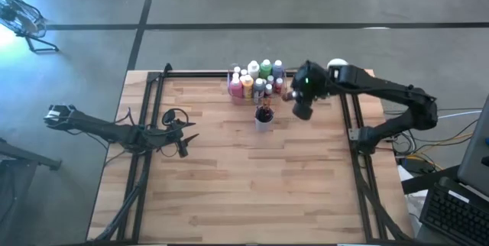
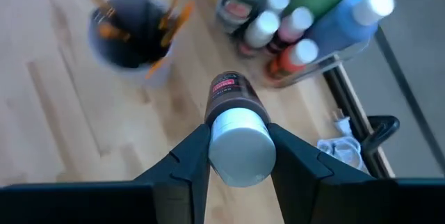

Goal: Pick & Place Paint Supplies
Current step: Put the black paint bottle into the transparent bin

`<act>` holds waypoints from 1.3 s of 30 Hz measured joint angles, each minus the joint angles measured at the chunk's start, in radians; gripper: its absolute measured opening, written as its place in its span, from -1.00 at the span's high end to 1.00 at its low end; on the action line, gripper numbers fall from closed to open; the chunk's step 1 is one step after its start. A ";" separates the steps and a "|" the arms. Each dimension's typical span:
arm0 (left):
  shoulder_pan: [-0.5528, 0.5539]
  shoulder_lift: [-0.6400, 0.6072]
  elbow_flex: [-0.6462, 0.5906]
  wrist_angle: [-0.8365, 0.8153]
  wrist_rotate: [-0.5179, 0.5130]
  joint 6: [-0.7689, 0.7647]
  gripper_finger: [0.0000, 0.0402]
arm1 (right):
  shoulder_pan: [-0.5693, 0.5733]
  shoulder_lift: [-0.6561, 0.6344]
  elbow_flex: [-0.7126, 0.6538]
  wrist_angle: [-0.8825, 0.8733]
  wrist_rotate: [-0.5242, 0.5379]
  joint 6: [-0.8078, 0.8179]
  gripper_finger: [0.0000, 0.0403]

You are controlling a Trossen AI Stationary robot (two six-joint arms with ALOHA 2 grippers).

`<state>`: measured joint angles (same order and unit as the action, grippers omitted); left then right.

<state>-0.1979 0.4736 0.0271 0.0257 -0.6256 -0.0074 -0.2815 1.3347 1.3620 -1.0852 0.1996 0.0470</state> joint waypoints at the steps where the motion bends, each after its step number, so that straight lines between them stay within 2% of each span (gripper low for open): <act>1: 0.000 0.000 0.000 0.000 0.000 0.000 -0.07 | -0.028 0.005 0.004 0.014 -0.023 -0.014 0.44; 7: 0.000 0.000 0.000 0.000 0.000 0.000 -0.07 | -0.173 0.048 0.006 0.075 -0.107 -0.081 0.42; 16: 0.000 0.000 0.000 0.000 0.000 0.000 -0.07 | -0.256 0.151 0.026 0.121 -0.133 -0.163 0.44; 24: 0.000 0.000 0.000 0.000 0.000 0.000 -0.07 | -0.268 0.242 0.138 0.115 -0.180 -0.189 0.42; 29: 0.000 0.000 0.000 0.000 0.000 0.000 -0.07 | -0.272 0.299 0.190 0.032 -0.178 -0.208 0.44; 39: 0.000 0.000 0.000 0.000 0.000 0.000 -0.07 | -0.285 0.306 0.186 0.059 -0.174 -0.201 0.44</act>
<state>-0.1980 0.4736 0.0271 0.0257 -0.6258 -0.0074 -0.5667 1.6409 1.5479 -1.0265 0.0254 -0.1535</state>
